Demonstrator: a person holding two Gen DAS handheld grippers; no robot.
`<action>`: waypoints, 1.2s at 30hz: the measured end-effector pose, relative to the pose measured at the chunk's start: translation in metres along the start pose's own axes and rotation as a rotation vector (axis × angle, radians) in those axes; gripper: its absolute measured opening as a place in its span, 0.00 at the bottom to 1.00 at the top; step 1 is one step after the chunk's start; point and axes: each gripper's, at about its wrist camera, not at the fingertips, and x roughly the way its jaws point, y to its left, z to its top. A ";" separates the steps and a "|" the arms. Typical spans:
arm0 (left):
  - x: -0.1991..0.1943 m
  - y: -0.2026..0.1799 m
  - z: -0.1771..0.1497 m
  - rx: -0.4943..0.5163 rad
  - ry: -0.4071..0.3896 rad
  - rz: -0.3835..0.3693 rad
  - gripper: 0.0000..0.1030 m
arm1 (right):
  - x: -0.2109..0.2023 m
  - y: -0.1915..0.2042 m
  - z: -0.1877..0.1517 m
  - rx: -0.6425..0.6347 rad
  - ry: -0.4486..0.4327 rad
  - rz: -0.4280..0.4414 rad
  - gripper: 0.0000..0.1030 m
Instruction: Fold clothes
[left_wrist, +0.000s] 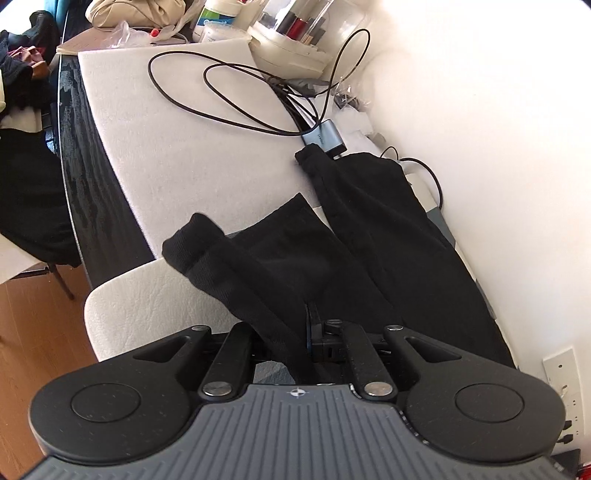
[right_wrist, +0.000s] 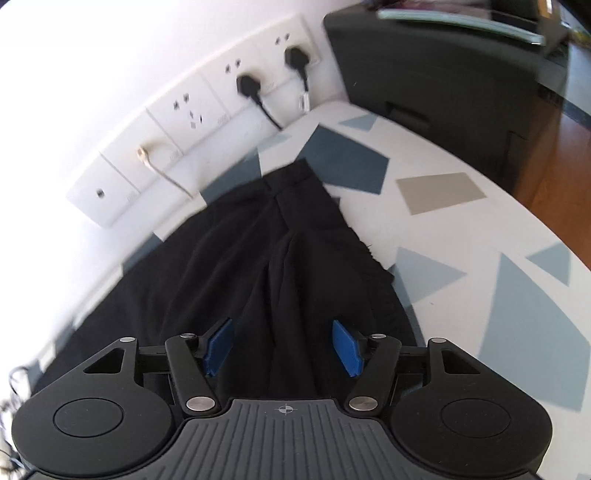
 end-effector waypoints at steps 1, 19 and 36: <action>0.000 0.002 0.002 -0.016 0.009 -0.002 0.07 | 0.001 0.003 0.001 -0.014 -0.001 -0.005 0.16; -0.021 0.047 -0.018 -0.033 0.066 0.025 0.07 | -0.107 -0.211 -0.142 0.520 -0.158 0.156 0.06; -0.079 0.067 -0.015 -0.146 -0.030 -0.117 0.06 | -0.056 -0.198 -0.119 0.445 -0.169 0.224 0.49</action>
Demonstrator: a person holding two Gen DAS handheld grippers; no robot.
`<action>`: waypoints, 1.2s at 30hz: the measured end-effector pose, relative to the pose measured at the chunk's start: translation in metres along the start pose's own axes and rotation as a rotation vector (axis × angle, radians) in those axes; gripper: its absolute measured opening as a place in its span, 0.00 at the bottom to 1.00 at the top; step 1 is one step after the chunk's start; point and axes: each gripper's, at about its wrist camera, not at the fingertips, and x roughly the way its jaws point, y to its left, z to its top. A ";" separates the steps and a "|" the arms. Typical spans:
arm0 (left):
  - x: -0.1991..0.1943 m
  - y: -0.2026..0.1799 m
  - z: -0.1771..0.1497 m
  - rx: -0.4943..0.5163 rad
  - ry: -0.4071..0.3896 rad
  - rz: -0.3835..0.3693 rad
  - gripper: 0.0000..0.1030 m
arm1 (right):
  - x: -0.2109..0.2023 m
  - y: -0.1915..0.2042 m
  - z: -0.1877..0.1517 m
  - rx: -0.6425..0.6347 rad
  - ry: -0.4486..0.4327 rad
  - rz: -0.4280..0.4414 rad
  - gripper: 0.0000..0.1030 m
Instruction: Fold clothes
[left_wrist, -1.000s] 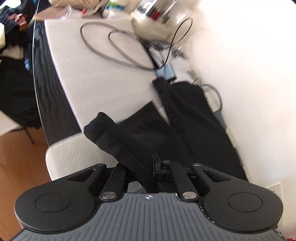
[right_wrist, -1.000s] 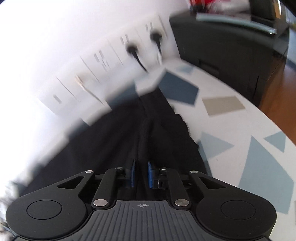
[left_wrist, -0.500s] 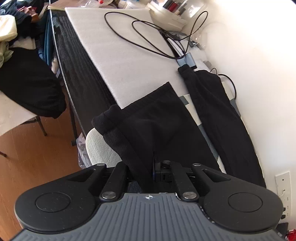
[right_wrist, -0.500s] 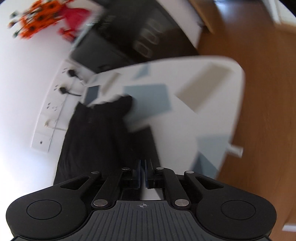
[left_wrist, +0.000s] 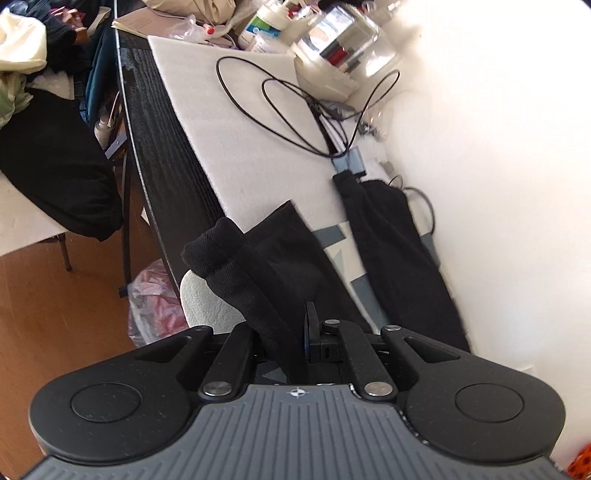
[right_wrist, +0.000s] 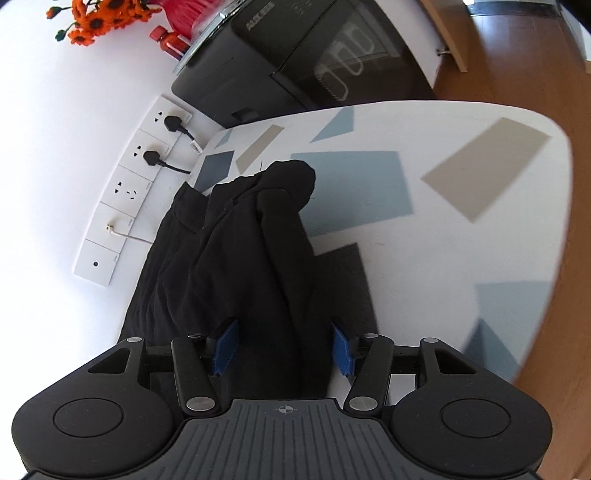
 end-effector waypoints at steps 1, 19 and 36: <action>-0.006 0.001 0.002 -0.020 -0.005 -0.014 0.06 | 0.004 0.001 0.001 0.005 0.002 0.003 0.49; -0.104 -0.020 0.009 0.060 -0.231 -0.221 0.05 | -0.051 0.046 0.031 -0.127 0.123 -0.018 0.10; -0.017 -0.157 0.093 0.041 -0.242 -0.338 0.06 | -0.004 0.155 0.074 -0.093 0.086 0.114 0.10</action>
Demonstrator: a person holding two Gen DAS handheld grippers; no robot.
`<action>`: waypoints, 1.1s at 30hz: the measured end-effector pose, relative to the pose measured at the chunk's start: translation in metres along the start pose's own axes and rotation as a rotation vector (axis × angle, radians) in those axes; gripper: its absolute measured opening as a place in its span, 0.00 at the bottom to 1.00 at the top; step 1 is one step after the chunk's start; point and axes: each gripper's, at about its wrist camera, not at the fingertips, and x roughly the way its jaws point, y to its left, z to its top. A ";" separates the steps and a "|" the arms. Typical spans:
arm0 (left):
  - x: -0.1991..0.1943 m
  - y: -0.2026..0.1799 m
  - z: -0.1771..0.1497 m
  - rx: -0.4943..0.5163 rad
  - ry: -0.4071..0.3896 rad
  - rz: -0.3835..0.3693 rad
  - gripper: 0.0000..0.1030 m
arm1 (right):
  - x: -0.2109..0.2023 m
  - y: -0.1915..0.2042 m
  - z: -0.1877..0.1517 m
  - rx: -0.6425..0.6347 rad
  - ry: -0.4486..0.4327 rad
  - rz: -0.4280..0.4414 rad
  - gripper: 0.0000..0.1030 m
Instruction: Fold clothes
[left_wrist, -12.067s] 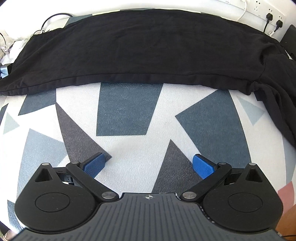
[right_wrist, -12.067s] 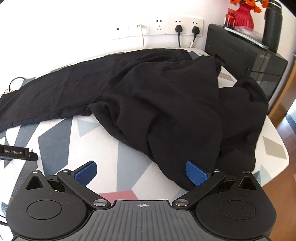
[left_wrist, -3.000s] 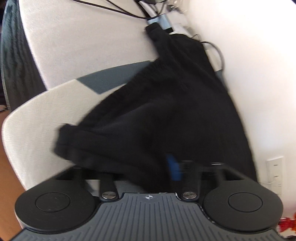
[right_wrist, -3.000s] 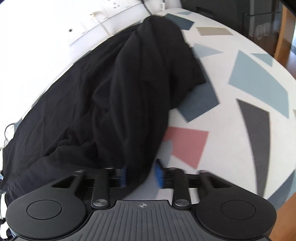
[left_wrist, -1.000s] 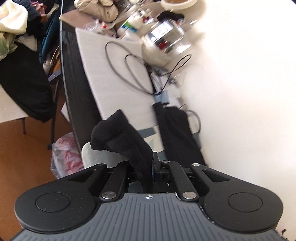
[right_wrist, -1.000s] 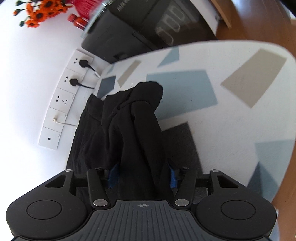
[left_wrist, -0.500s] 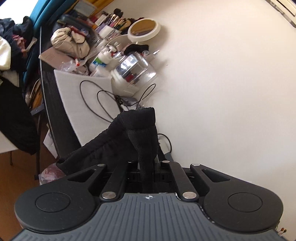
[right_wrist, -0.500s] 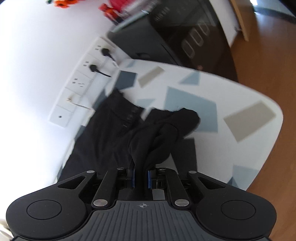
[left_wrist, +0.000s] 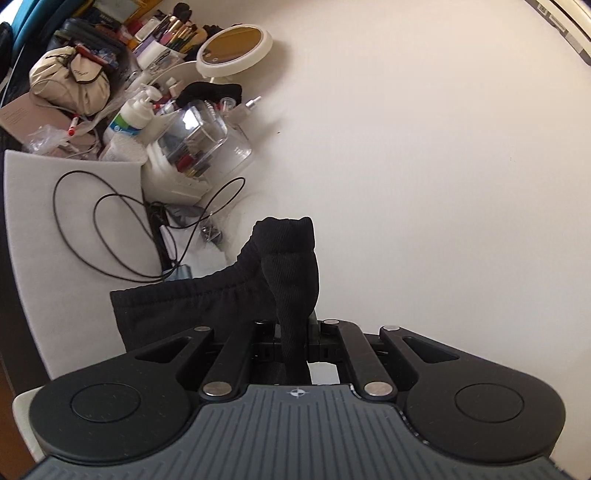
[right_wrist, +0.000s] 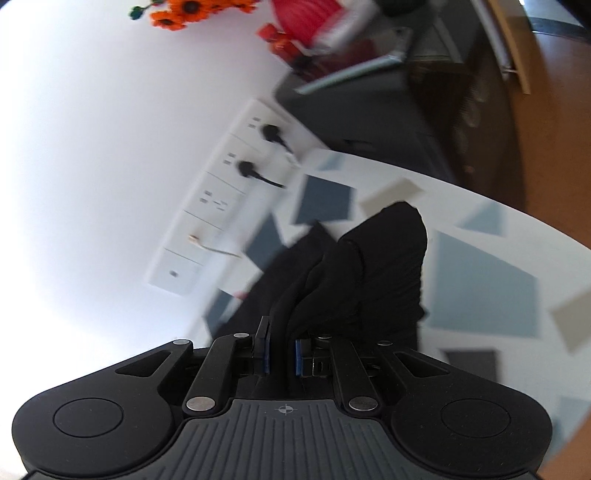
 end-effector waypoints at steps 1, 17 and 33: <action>0.014 -0.006 0.002 -0.008 -0.009 0.010 0.06 | 0.009 0.006 0.006 0.000 0.000 0.009 0.10; 0.238 -0.016 -0.030 -0.073 -0.004 0.311 0.06 | 0.183 0.025 0.063 0.060 0.061 -0.030 0.10; 0.361 0.015 -0.092 0.024 0.201 0.578 0.71 | 0.279 0.017 0.068 -0.026 0.056 -0.178 0.19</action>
